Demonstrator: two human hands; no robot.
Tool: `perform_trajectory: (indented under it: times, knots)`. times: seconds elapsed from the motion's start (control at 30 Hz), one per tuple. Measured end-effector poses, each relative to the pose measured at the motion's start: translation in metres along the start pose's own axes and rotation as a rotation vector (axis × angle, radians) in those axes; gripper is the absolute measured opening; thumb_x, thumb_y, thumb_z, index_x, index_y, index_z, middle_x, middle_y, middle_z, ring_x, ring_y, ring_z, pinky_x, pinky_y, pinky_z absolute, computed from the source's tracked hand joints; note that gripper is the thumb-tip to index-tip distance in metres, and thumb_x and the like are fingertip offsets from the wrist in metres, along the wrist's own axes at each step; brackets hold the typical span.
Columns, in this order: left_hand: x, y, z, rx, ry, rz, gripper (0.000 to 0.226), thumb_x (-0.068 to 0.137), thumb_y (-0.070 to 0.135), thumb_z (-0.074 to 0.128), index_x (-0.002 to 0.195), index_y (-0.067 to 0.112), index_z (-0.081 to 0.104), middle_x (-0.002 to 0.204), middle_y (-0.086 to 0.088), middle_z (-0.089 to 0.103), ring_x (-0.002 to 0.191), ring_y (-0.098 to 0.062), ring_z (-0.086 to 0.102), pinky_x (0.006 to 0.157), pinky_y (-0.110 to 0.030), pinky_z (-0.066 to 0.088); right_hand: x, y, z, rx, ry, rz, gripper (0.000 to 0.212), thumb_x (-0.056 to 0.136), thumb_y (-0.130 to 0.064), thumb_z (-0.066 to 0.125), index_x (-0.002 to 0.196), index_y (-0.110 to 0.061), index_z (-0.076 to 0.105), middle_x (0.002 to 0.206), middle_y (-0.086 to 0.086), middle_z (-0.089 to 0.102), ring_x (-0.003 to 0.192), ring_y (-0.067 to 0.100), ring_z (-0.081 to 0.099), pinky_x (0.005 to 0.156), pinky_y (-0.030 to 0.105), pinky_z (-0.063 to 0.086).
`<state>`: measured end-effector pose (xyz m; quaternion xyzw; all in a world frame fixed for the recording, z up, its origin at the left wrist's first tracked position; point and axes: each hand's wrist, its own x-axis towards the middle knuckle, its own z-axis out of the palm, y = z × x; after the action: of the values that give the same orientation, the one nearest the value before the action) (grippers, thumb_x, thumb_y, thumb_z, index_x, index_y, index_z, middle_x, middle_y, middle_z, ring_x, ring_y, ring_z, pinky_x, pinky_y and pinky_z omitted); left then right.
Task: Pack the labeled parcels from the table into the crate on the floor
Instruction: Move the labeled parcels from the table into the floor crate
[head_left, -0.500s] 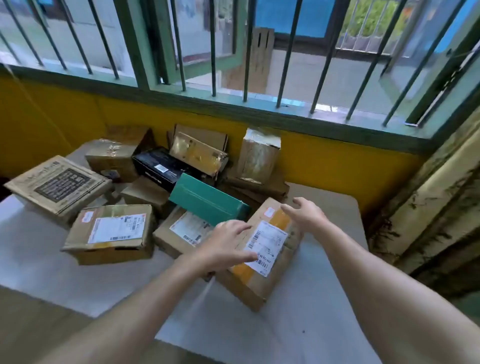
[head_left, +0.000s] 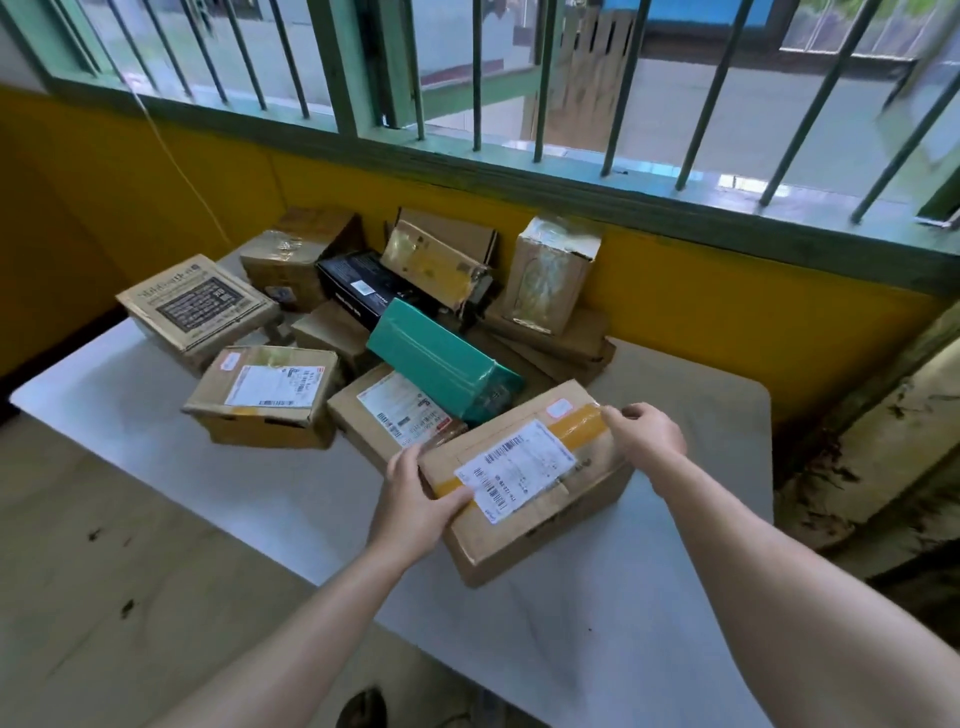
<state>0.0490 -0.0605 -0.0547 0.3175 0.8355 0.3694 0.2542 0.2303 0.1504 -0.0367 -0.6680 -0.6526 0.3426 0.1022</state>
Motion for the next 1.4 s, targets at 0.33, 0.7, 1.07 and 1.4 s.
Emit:
perform_trajectory:
  times: [0.33, 0.7, 1.07, 1.4]
  knots:
    - [-0.037, -0.022, 0.021, -0.606, -0.006, -0.355, 0.034, 0.091, 0.048, 0.061, 0.116, 0.027, 0.050, 0.114, 0.007, 0.065, 0.099, -0.007, 0.061, 0.075, -0.025, 0.049, -0.032, 0.048, 0.009, 0.461, -0.235, -0.032, 0.036, 0.093, -0.045, 0.059, 0.124, -0.028, 0.062, 0.122, -0.006, 0.064, 0.110, 0.015, 0.056, 0.086, 0.030, 0.040]
    - [-0.070, 0.004, -0.019, -0.637, -0.199, -0.083, 0.033, 0.089, 0.056, 0.059, 0.119, 0.065, 0.046, 0.137, 0.019, 0.054, 0.128, -0.008, 0.048, 0.106, -0.039, 0.045, -0.090, 0.047, -0.005, 0.685, 0.053, -0.055, 0.014, 0.092, -0.035, 0.061, 0.106, -0.033, 0.066, 0.100, -0.015, 0.066, 0.092, 0.004, 0.059, 0.076, 0.031, 0.046]
    - [-0.045, -0.042, -0.191, -0.728, -0.056, 0.089, 0.030, 0.096, 0.039, 0.058, 0.117, 0.060, 0.054, 0.108, 0.035, 0.066, 0.101, 0.015, 0.059, 0.075, -0.009, 0.048, -0.203, -0.098, 0.045, 0.832, 0.068, -0.286, 0.033, 0.093, -0.036, 0.061, 0.125, -0.031, 0.058, 0.109, -0.006, 0.068, 0.100, 0.012, 0.063, 0.072, 0.031, 0.052]
    - [-0.025, -0.166, -0.384, -0.786, 0.342, 0.017, 0.038, 0.095, 0.027, 0.061, 0.127, 0.046, 0.056, 0.095, 0.035, 0.069, 0.084, 0.017, 0.063, 0.059, -0.003, 0.046, -0.284, -0.264, 0.207, 0.802, -0.283, -0.423, 0.023, 0.093, -0.029, 0.062, 0.114, -0.039, 0.062, 0.109, -0.003, 0.070, 0.096, 0.019, 0.068, 0.070, 0.032, 0.052]
